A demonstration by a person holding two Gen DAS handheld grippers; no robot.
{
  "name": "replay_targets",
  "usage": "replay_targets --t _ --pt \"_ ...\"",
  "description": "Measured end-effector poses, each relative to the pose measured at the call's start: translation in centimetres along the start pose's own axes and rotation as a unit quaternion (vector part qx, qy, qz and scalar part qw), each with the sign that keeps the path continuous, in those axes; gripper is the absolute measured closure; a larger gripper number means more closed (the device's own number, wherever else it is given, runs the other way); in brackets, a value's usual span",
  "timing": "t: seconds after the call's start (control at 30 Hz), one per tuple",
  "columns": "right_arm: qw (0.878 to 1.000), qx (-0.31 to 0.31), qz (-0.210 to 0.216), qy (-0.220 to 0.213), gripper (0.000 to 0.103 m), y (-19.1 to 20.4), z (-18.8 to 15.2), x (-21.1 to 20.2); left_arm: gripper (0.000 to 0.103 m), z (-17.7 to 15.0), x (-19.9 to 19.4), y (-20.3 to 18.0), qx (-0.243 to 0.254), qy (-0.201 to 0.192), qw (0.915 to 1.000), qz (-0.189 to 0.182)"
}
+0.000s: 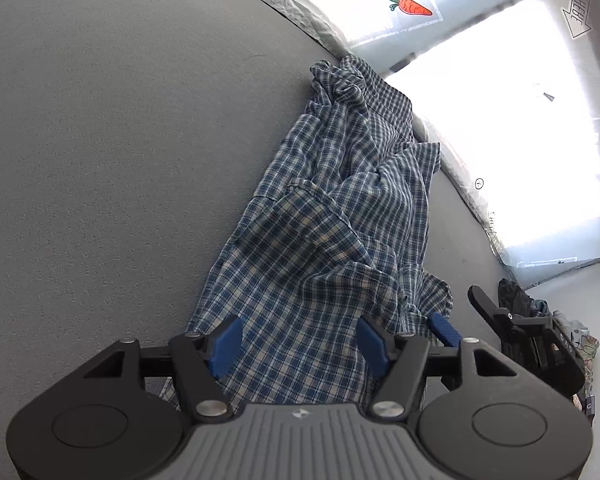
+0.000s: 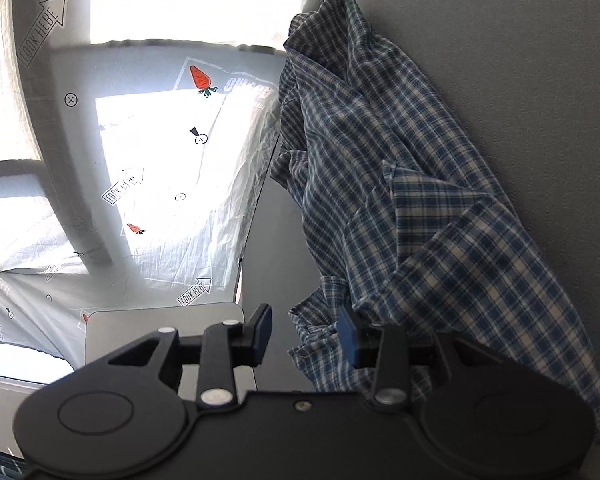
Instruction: Fold clothes
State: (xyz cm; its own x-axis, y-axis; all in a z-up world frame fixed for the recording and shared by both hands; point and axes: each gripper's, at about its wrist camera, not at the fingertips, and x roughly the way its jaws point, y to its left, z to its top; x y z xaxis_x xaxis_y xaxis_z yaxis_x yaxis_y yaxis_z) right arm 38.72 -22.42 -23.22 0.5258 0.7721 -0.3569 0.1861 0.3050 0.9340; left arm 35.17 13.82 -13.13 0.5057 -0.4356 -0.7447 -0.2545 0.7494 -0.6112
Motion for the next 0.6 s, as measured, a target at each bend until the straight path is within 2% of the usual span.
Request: replay_targets --t 0.1,0.27,0.4,0.6 --pt "0.999 0.007 0.012 -0.051 0.052 -0.5 -0.6 -3.8 0.033 -0.8 -1.4 0.5 -0.02 -0.015 0.9997 -0.008" --pt "0.99 0.091 0.013 -0.109 0.045 -4.1 -2.8 -8.6 0.026 -2.8 -3.4 2.3 -0.076 -0.029 0.996 -0.037" --pt "0.984 0.138 -0.008 -0.113 0.045 -6.4 -4.6 -10.1 0.026 -4.2 -3.7 3.9 -0.118 -0.018 0.9917 -0.048" --pt "0.983 0.154 -0.056 -0.088 0.045 -7.7 -6.8 -10.4 0.025 -6.4 -2.9 5.6 -0.163 0.016 0.9846 -0.062"
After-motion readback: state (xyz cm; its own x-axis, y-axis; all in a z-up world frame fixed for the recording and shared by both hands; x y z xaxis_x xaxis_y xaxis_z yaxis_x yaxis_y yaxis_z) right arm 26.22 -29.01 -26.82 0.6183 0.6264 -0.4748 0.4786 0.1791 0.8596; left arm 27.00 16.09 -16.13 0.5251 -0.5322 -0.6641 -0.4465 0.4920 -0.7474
